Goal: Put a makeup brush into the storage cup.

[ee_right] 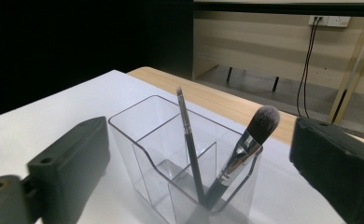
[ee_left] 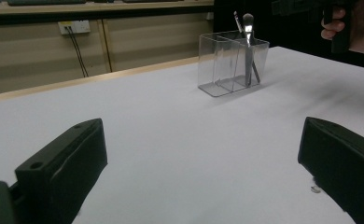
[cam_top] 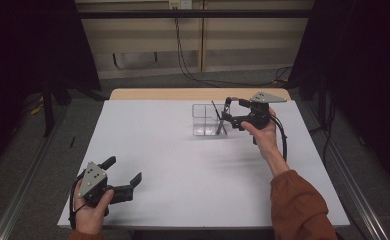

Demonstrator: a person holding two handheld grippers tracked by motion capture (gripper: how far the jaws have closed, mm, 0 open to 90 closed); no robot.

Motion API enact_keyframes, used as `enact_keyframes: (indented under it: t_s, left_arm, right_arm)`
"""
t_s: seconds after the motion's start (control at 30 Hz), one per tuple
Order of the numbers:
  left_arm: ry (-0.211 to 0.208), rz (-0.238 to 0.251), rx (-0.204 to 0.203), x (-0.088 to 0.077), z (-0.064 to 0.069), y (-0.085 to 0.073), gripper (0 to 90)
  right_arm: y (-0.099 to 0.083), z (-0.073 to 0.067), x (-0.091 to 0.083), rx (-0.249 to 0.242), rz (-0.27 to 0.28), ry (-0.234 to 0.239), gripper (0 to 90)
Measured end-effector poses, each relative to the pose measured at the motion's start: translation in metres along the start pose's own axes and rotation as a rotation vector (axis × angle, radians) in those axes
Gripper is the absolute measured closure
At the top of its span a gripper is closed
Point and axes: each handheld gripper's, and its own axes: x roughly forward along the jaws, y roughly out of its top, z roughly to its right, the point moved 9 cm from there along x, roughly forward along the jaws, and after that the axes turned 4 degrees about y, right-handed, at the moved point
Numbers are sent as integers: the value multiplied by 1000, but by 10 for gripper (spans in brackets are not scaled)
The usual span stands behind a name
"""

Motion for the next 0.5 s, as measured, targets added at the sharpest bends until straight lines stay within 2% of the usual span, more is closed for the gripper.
enact_keyframes:
  t_s: [0.13, 0.3, 0.5]
  left_arm:
    - [-6, 6, -3, -1, 1, 1, 12]
    - [-4, 6, -3, 0, 1, 1, 12]
    - [-5, 6, -6, 1, 1, 2, 12]
  right_arm:
    - [-1, -5, -5, -4, -4, 0, 15]
    - [2, -4, -15, -25, 8, -48, 16]
    - [-2, -1, -26, -16, 15, -107, 49]
